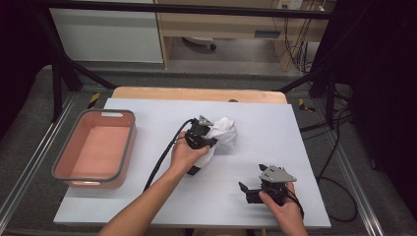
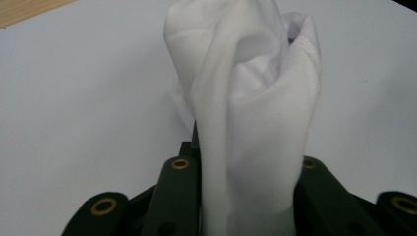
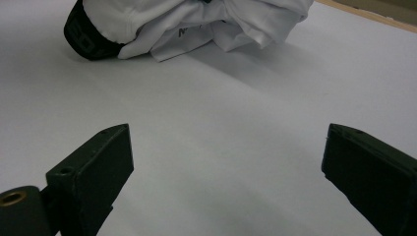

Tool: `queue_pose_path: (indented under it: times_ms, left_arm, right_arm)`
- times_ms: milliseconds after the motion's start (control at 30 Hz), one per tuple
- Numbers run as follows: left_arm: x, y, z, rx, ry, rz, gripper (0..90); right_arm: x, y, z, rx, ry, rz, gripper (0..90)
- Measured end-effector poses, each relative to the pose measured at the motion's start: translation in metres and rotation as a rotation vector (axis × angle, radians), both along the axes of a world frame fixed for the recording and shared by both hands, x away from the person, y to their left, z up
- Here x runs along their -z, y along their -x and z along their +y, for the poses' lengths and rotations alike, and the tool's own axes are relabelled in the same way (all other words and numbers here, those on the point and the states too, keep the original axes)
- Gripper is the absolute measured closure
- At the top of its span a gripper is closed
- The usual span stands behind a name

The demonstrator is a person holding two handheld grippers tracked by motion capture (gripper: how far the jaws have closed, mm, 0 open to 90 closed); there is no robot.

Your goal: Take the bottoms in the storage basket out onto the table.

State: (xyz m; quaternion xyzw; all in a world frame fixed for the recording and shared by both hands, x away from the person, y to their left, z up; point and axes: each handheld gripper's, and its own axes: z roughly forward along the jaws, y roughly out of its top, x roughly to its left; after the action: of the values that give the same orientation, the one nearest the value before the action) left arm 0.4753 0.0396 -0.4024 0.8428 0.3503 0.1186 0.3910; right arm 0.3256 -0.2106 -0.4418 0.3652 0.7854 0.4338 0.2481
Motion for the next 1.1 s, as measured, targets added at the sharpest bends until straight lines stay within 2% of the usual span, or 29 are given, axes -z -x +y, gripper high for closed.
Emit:
queue_pose_path:
  times_ms: [167,633,733,1100]
  left_arm:
    - [-0.002,0.001,-0.001,0.003,0.016,0.004,74.0]
    - [0.008,0.0,-0.01,0.004,-0.001,0.02,73.1]
    - [0.011,0.002,-0.014,0.017,-0.023,0.015,72.8]
    - [0.013,0.002,-0.016,0.005,-0.023,0.015,68.4]
  right_arm:
    - [0.0,0.001,0.0,-0.002,0.004,-0.003,5.5]
    - [0.001,0.0,0.001,-0.005,0.012,0.006,5.5]
    - [0.001,0.0,0.001,-0.007,0.013,0.006,5.5]
    - [0.002,0.0,0.002,-0.014,0.019,0.009,5.5]
